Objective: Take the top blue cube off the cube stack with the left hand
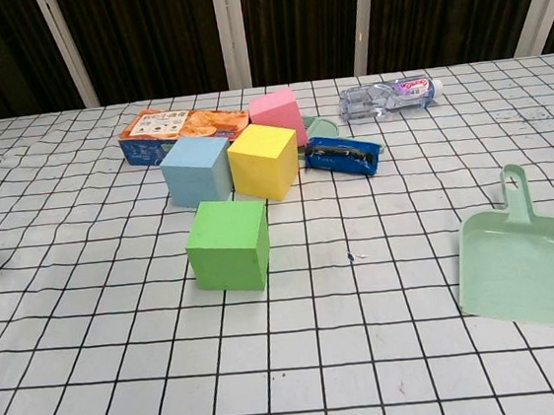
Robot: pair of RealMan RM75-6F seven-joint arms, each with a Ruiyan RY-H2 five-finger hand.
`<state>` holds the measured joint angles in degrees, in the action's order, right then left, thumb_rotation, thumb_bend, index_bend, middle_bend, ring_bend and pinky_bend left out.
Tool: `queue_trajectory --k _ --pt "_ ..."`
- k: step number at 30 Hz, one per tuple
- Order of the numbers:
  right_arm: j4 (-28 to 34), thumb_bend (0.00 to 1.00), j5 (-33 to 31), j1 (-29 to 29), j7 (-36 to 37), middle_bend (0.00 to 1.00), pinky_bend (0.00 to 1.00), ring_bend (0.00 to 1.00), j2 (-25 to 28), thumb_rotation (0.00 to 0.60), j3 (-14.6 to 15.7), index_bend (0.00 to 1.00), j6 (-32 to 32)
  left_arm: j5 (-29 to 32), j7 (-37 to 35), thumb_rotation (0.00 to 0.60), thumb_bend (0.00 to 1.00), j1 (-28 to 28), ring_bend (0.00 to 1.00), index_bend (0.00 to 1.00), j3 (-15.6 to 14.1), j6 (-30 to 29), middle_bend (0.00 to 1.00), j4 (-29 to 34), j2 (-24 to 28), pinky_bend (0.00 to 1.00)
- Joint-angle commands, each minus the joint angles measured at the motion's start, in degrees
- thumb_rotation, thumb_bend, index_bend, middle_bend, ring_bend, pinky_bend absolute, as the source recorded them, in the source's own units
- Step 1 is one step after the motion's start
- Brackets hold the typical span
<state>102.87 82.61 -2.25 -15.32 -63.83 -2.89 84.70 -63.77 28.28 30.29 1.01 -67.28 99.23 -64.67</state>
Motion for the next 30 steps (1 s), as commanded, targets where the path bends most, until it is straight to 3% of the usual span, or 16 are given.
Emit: queue_trajectory --k 1,6,11,15,18,22,30 --pt "0.02 0.15 0.02 -0.02 0.03 0.0 0.0 0.04 -0.01 0.6 0.04 0.25 -0.06 3.58 0.2 0.6 0.15 1.58 0.18 0.13 0.84 4.43 0.18 -2.12 -1.54 0.33" --pt "0.24 0.15 -0.24 -0.08 -0.54 0.0 0.0 0.04 0.03 0.6 0.2 0.25 -0.42 11.2 3.68 0.6 0.02 4.49 0.01 0.01 1.75 10.0 0.01 2.4 1.24 0.27" --pt "0.28 0.15 -0.19 -0.08 -0.95 0.0 0.0 0.04 -0.22 0.6 0.11 0.25 -0.16 12.54 1.55 0.6 0.0 6.16 0.0 0.01 5.65 9.26 0.0 11.08 6.5 0.23" --pt "0.24 0.15 -0.15 -0.13 -1.31 0.0 0.0 0.04 -0.48 0.6 0.15 0.25 -0.18 12.6 0.8 0.6 0.0 7.59 0.0 0.02 9.06 6.44 0.0 14.85 7.31 0.2" --pt "0.23 0.15 -0.1 -0.17 -1.51 0.0 0.0 0.04 -0.6 0.6 0.15 0.25 -0.17 11.89 0.35 0.6 0.0 8.92 0.0 0.04 11.53 3.75 0.0 15.03 4.97 0.2" --pt "0.1 0.15 -0.54 -0.26 -1.48 0.0 0.0 0.04 -0.67 0.6 -0.03 0.25 -0.33 14.12 3.09 0.6 0.0 11.65 0.0 0.04 12.6 3.05 0.0 13.19 1.1 0.19" --pt "-0.11 0.15 -1.33 -0.09 -0.93 0.0 0.0 0.04 -0.44 0.6 -0.6 0.25 0.18 24.13 8.91 0.6 0.0 18.85 0.0 0.05 13.37 5.44 0.0 0.61 -10.73 0.18"
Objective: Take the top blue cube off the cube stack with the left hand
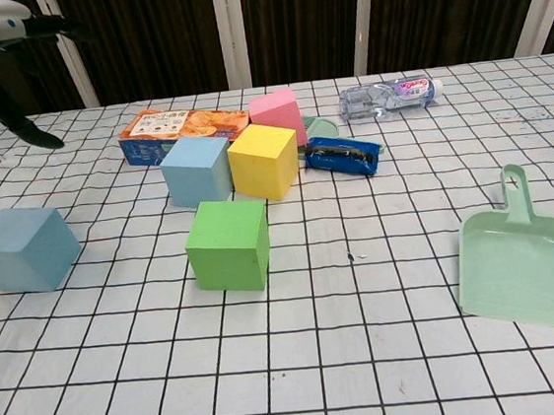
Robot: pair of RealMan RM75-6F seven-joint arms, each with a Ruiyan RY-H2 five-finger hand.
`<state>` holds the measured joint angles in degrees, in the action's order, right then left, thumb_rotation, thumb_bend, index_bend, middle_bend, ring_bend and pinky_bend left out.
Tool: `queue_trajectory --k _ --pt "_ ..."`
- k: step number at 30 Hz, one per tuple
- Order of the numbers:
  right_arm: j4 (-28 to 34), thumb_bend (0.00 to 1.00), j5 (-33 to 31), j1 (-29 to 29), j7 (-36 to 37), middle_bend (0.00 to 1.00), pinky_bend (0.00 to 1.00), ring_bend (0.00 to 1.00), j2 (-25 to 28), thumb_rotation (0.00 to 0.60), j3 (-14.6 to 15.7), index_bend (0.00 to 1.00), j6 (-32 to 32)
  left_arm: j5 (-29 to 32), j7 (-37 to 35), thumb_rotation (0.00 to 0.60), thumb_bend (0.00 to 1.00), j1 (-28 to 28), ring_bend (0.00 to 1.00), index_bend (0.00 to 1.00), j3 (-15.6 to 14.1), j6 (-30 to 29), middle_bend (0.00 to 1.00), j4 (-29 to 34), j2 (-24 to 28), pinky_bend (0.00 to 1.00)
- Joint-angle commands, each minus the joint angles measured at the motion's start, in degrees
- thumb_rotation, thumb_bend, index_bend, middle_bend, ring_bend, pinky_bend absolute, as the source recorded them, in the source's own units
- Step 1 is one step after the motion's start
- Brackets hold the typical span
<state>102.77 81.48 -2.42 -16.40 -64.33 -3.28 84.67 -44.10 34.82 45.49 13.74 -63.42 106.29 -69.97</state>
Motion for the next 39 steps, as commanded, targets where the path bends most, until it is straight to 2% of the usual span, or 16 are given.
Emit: queue_trajectory --k 1,5,11,25,28,31,33,35,39 --pt "0.0 0.15 -0.34 0.11 0.21 0.0 0.0 0.04 0.09 0.6 -0.32 0.25 0.33 5.11 2.97 0.6 0.0 4.45 0.0 0.05 0.64 1.94 0.0 -8.35 -6.64 0.17" --pt "-0.09 0.15 -0.9 0.25 -0.07 0.0 0.0 0.04 0.02 0.6 -0.63 0.25 0.72 6.59 3.78 0.6 0.0 6.86 0.0 0.05 1.02 3.23 0.0 -14.54 -10.64 0.17" --pt "0.07 0.15 -2.42 0.19 -0.99 0.0 0.0 0.04 -0.23 0.6 -1.19 0.25 0.68 8.74 3.65 0.6 0.0 10.25 0.0 0.05 1.04 8.23 0.01 -22.15 -15.29 0.17" --pt "0.4 0.15 -4.17 0.38 -1.84 0.0 0.0 0.04 -0.11 0.6 -1.53 0.25 0.77 10.15 0.83 0.6 0.01 15.46 0.02 0.04 0.05 17.42 0.05 -35.02 -24.78 0.18" --pt "0.33 0.15 -4.31 0.35 -1.73 0.0 0.0 0.04 -0.05 0.6 -1.55 0.25 0.66 9.42 0.06 0.6 0.05 16.24 0.08 0.06 -0.32 18.92 0.13 -37.35 -26.64 0.22" --pt "0.22 0.15 -4.62 0.23 -1.55 0.0 0.0 0.05 -0.02 0.6 -1.71 0.25 0.47 7.19 -0.68 0.6 0.16 16.66 0.25 0.12 -0.85 18.88 0.31 -38.59 -28.02 0.35" --pt "0.17 0.15 -4.64 0.17 -1.31 0.0 0.0 0.05 0.07 0.6 -1.72 0.25 0.33 4.08 -1.72 0.6 0.26 16.44 0.38 0.19 -0.92 16.98 0.47 -38.63 -28.5 0.46" --pt "0.12 0.15 -4.23 0.16 -0.89 0.0 0.0 0.06 0.18 0.6 -1.66 0.25 0.42 -0.09 -3.08 0.6 0.33 15.87 0.46 0.25 -0.95 13.79 0.57 -38.42 -28.66 0.53" --pt "0.07 0.15 -3.66 0.36 -0.04 0.0 0.0 0.07 0.47 0.6 -1.46 0.25 0.67 -4.87 -5.13 0.6 0.39 14.05 0.53 0.3 -1.02 9.21 0.64 -36.94 -27.53 0.59"
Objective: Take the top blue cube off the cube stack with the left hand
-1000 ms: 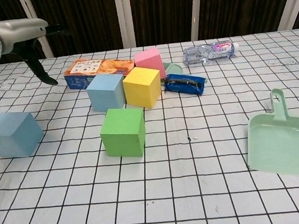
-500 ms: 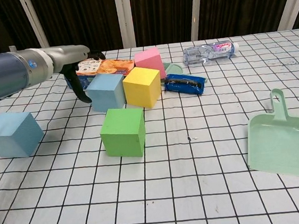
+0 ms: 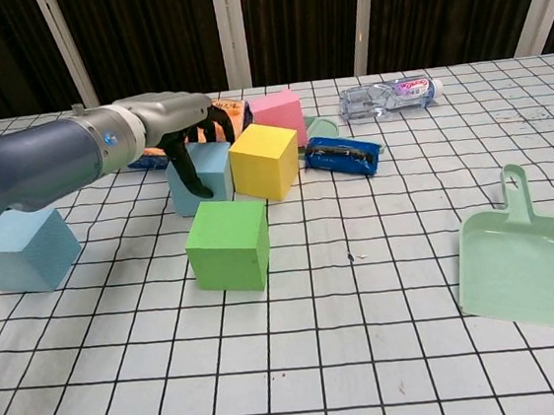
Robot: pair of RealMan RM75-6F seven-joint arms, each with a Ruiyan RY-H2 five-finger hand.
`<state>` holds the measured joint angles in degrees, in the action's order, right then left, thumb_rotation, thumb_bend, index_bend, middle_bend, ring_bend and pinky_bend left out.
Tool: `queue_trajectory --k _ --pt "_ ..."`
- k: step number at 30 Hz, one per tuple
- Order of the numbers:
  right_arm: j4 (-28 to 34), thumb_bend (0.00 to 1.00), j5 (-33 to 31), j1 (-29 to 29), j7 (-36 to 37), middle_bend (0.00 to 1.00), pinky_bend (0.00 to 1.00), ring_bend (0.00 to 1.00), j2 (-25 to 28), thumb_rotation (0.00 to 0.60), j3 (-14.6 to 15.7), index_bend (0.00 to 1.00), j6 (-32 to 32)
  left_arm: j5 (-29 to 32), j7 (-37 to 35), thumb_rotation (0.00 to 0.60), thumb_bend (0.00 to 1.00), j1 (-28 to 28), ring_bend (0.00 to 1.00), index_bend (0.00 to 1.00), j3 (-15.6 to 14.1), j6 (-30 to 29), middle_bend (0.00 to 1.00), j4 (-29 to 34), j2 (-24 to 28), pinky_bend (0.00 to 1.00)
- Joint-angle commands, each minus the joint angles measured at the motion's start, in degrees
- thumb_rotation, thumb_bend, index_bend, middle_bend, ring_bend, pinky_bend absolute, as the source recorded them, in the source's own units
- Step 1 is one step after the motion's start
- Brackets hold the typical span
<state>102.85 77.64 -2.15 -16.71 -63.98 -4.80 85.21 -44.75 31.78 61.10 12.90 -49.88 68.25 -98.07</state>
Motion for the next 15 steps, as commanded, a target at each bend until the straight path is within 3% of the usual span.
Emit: queue_trajectory --k 1,2,11,15 --pt "0.0 0.15 0.26 0.1 0.38 0.0 0.0 0.07 0.18 0.6 0.08 0.25 0.15 -6.76 -1.09 0.6 0.39 -4.72 0.53 0.29 -2.09 -9.84 0.64 7.29 3.8 0.59" --pt "0.05 0.15 0.36 0.12 0.53 0.0 0.0 0.07 0.24 0.6 0.12 0.25 0.15 -5.97 -0.95 0.6 0.39 -6.27 0.53 0.29 -2.28 -10.56 0.64 8.54 6.88 0.59" --pt "0.49 0.15 1.07 0.16 0.79 0.0 0.0 0.07 0.37 0.6 0.59 0.25 0.0 -8.72 1.33 0.6 0.36 -10.78 0.52 0.28 -5.13 -12.52 0.59 16.73 17.7 0.57" --pt "0.65 0.15 1.62 0.03 0.57 0.0 0.0 0.07 0.17 0.6 0.93 0.25 -0.25 -7.69 2.39 0.6 0.26 -12.47 0.43 0.24 -6.8 -11.23 0.47 18.36 21.55 0.5"
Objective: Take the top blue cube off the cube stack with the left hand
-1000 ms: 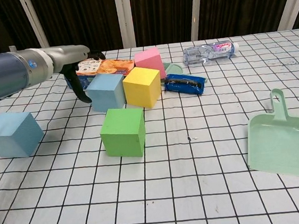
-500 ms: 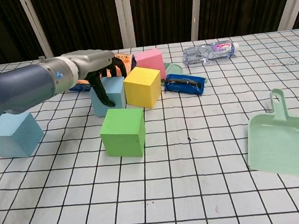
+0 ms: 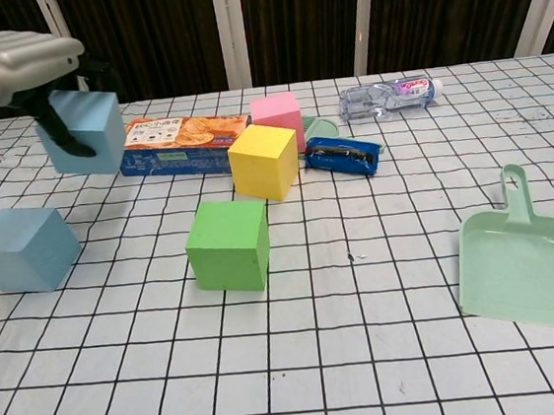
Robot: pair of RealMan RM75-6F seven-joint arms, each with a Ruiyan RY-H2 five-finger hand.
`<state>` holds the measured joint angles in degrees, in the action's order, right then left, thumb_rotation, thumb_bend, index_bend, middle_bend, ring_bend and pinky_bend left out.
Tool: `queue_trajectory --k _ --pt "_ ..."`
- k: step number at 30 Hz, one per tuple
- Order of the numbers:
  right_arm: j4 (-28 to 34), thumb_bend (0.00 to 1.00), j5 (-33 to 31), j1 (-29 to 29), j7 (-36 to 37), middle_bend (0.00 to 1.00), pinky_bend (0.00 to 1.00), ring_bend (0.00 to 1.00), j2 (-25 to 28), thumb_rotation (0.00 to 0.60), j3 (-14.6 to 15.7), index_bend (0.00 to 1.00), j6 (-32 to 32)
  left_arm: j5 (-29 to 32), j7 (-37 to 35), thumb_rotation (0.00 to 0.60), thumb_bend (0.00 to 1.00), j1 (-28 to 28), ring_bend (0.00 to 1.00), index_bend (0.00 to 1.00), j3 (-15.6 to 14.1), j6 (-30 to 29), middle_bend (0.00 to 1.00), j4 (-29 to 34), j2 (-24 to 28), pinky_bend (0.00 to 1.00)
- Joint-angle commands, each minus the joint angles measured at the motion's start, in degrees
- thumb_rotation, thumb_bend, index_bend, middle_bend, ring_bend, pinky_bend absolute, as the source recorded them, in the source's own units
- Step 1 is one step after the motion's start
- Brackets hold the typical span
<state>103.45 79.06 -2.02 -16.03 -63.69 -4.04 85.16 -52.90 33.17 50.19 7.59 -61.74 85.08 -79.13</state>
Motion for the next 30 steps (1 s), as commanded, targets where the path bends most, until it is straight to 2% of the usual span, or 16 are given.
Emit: queue_trajectory --k 1,3,5,6,8,14,17,19,22,23,25,27,30 --pt "0.08 0.15 0.25 -0.15 -0.18 0.0 0.0 0.07 -0.16 0.6 0.23 0.25 -0.33 1.12 0.99 0.6 0.23 -1.83 0.38 0.23 -1.6 1.15 0.42 1.83 3.29 0.47" --pt "0.13 0.15 0.29 -0.2 -0.33 0.0 0.0 0.07 -0.24 0.6 0.29 0.25 -0.42 2.23 0.69 0.6 0.13 -2.32 0.18 0.14 -1.37 1.63 0.19 2.0 4.22 0.28" --pt "0.15 0.15 0.23 -0.24 -0.45 0.0 0.0 0.07 -0.38 0.6 0.3 0.25 -0.5 2.15 0.29 0.6 0.06 -2.88 0.04 0.04 -1.06 0.87 0.04 0.84 4.13 0.14" --pt "0.11 0.15 0.22 -0.27 -0.5 0.0 0.0 0.07 -0.43 0.6 0.28 0.25 -0.51 2.25 0.09 0.6 0.03 -3.02 0.0 0.01 -0.85 0.71 0.0 0.32 3.96 0.09" --pt "0.05 0.15 0.15 -0.34 -0.52 0.0 0.0 0.07 -0.47 0.6 0.26 0.25 -0.65 1.7 -1.05 0.6 0.01 -3.39 0.0 0.0 -0.01 -0.3 0.0 -1.06 3.17 0.05" --pt "-0.1 0.15 -0.18 -0.57 -0.35 0.0 0.0 0.07 -0.47 0.6 0.16 0.25 -1.11 -1.33 -4.18 0.6 0.02 -4.51 0.0 0.0 2.91 -5.63 0.0 -4.06 0.34 0.05" --pt "-0.16 0.15 -0.11 -0.64 -0.23 0.0 0.0 0.07 -0.48 0.6 0.08 0.25 -1.07 -2.75 -3.75 0.6 0.04 -5.89 0.0 0.03 4.07 -10.4 0.0 -1.03 0.41 0.1" --pt "-0.25 0.15 0.01 -0.65 -0.19 0.0 0.0 0.07 -0.5 0.6 0.13 0.25 -1.05 -5.4 -3.91 0.6 0.04 -7.86 0.0 0.06 3.81 -14.52 0.01 4.32 1.93 0.11" --pt "-0.26 0.15 0.47 -0.66 -0.03 0.0 0.0 0.07 -0.45 0.6 0.29 0.25 -1.02 -9.29 -4.37 0.6 0.05 -12.39 0.0 0.07 0.71 -18.81 0.01 14.44 6.55 0.12" --pt "-0.3 0.15 0.7 -0.69 0.02 0.0 0.0 0.07 -0.47 0.6 0.35 0.25 -1.0 -11.48 -4.21 0.6 0.05 -15.02 0.0 0.07 -1.79 -20.78 0.01 18.97 9.23 0.12" --pt "-0.43 0.15 1.15 -0.72 -0.03 0.0 0.0 0.07 -0.55 0.6 0.47 0.25 -0.92 -15.72 -4.38 0.6 0.05 -19.48 0.0 0.07 -6.11 -24.53 0.02 23.78 12.63 0.12" --pt "-0.55 0.15 1.9 -0.71 -0.09 0.0 0.0 0.07 -0.71 0.6 0.81 0.25 -0.84 -20.5 -5.8 0.6 0.05 -25.21 0.0 0.07 -10.87 -29.65 0.02 25.21 15.1 0.12" --pt "-0.91 0.15 3.18 -1.06 -0.36 0.0 0.0 0.07 -0.86 0.6 1.46 0.25 -1.47 -22.99 -10.49 0.6 0.05 -32.33 0.0 0.07 -13.66 -36.38 0.02 22.72 16.01 0.12"
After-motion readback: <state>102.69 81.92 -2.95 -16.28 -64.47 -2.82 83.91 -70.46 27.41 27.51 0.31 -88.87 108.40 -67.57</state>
